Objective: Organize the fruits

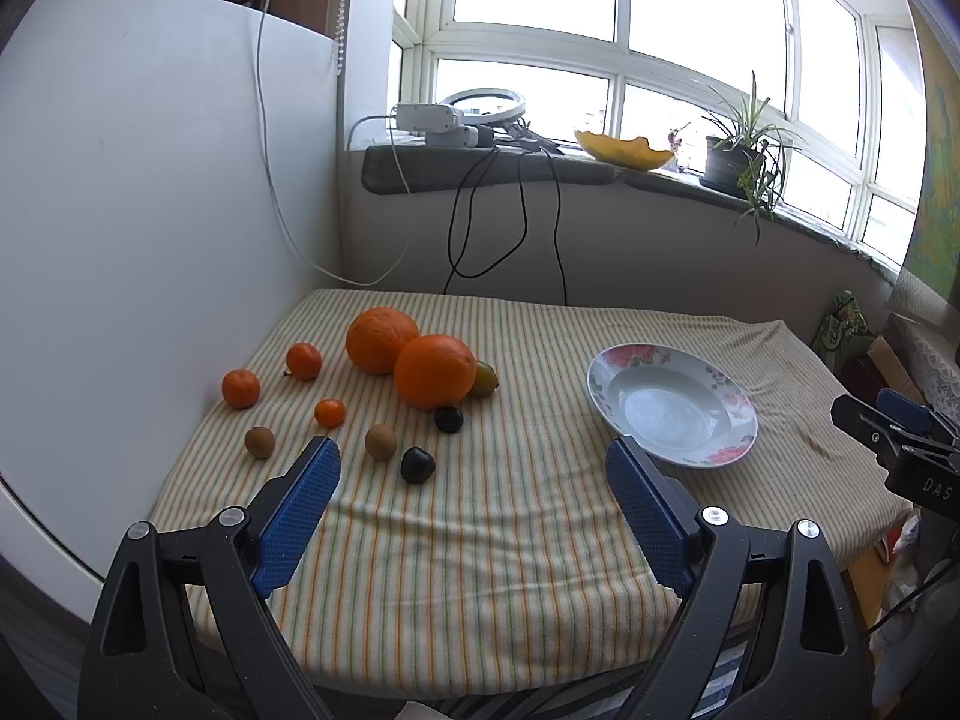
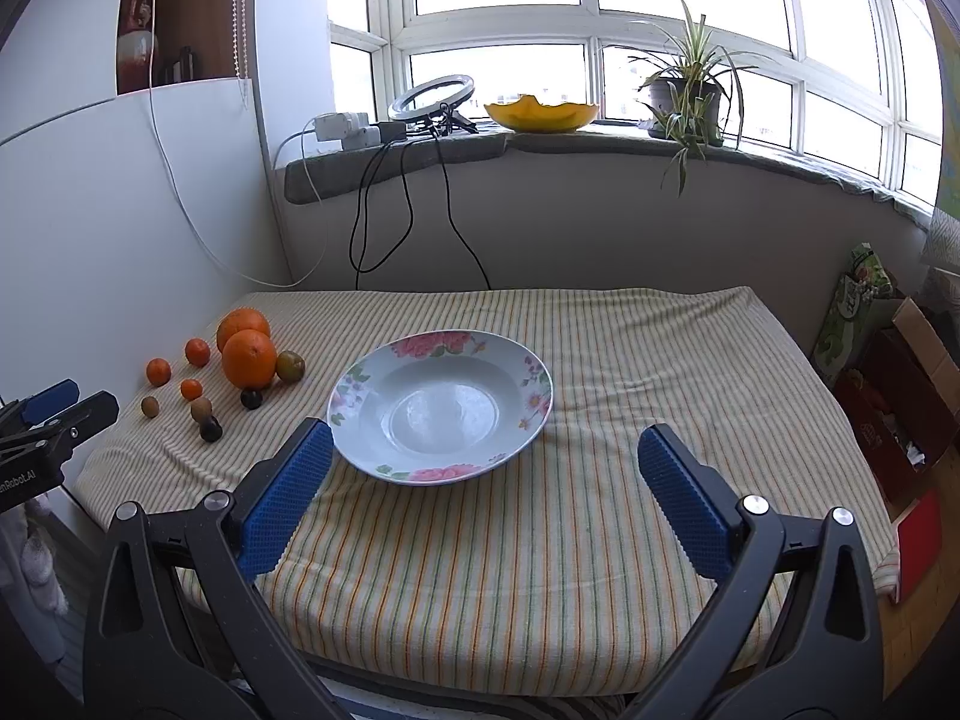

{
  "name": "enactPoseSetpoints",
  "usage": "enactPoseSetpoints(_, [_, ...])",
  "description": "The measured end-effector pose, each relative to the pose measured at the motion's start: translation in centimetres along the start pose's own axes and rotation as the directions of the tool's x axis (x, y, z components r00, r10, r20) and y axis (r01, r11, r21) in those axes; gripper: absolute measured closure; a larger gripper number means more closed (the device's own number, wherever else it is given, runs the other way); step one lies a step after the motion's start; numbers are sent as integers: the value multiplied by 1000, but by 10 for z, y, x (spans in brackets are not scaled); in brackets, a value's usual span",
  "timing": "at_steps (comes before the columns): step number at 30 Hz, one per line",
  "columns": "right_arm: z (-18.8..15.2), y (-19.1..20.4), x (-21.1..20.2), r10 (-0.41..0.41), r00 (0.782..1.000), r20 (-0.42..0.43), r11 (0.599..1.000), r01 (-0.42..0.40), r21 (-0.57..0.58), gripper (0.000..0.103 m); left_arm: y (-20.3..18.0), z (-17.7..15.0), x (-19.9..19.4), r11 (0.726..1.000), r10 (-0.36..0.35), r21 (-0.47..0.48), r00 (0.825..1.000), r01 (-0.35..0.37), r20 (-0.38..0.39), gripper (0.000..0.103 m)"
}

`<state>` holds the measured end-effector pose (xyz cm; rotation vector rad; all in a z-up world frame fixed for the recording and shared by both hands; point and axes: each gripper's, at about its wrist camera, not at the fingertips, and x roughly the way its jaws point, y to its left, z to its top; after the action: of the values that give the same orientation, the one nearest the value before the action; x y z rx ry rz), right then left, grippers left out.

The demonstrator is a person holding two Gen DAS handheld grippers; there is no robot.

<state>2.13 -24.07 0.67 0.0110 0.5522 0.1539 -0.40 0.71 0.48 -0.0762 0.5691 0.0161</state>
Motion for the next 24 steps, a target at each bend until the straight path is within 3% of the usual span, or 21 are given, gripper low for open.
enactPoseSetpoints(15, [3, 6, 15, 31, 999, -23, 999, -31, -30, 0, 12, -2, 11, 999, 1, -40, 1000, -1, -8, 13])
enactPoseSetpoints(24, [21, 20, 41, 122, 991, -53, 990, -125, -61, 0, 28, -3, 29, 996, -32, -87, 999, 29, -30, 13])
